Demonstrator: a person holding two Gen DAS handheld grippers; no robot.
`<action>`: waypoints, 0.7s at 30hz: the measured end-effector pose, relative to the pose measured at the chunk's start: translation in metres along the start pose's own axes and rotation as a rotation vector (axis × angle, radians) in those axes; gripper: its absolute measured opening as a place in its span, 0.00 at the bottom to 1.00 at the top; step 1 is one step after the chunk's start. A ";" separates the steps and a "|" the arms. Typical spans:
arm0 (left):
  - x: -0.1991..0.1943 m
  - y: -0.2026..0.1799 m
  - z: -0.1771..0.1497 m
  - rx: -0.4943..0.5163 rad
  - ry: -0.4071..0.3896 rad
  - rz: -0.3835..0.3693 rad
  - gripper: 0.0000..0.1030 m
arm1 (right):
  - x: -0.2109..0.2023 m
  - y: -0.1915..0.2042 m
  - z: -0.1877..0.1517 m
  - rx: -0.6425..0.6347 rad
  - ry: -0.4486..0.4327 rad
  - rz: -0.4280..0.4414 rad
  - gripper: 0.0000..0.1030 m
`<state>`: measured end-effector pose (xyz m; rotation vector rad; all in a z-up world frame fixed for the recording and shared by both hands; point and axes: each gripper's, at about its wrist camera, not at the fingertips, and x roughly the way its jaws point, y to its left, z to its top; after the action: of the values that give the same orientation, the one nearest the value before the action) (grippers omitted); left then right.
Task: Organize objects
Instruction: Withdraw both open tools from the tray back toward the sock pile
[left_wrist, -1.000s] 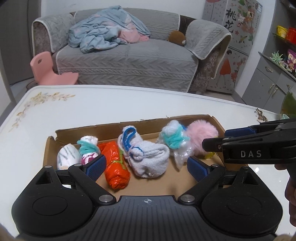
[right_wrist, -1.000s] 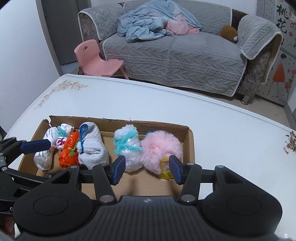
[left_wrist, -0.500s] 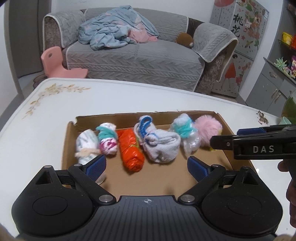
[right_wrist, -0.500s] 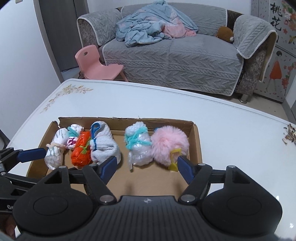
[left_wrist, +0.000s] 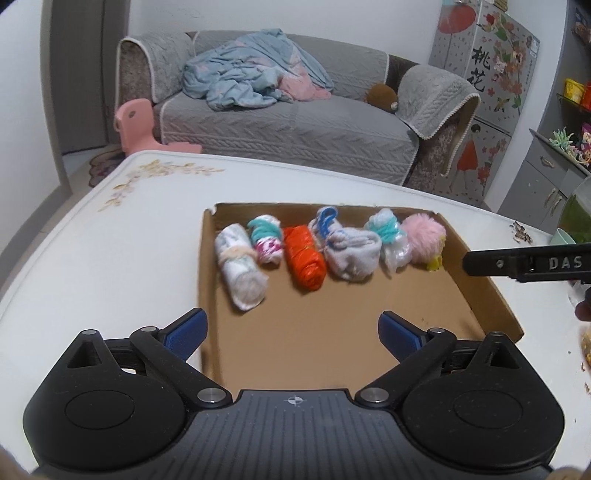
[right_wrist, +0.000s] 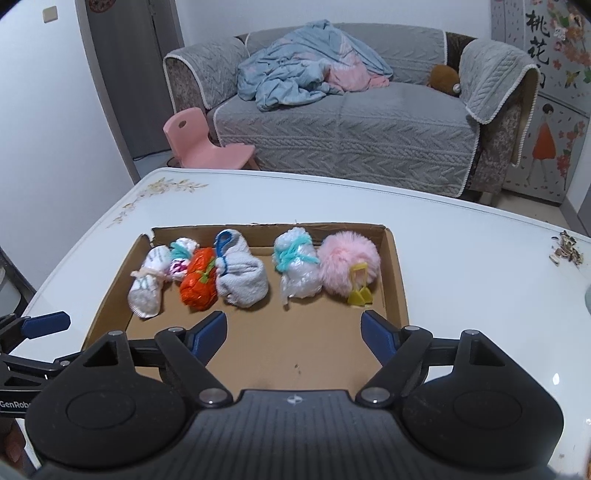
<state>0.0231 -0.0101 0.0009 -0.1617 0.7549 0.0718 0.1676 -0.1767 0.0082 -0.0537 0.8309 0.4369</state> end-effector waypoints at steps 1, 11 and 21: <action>-0.003 0.001 -0.003 -0.005 0.000 -0.005 0.97 | -0.002 0.001 -0.004 -0.001 -0.003 0.001 0.75; -0.024 0.013 -0.044 -0.013 -0.017 0.026 0.99 | -0.047 0.016 -0.053 0.003 -0.084 0.056 0.82; -0.021 0.021 -0.088 -0.036 0.009 0.026 1.00 | -0.103 0.056 -0.163 -0.113 -0.181 0.178 0.83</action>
<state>-0.0542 -0.0049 -0.0502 -0.1865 0.7656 0.1097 -0.0304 -0.1971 -0.0211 -0.0449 0.6348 0.6466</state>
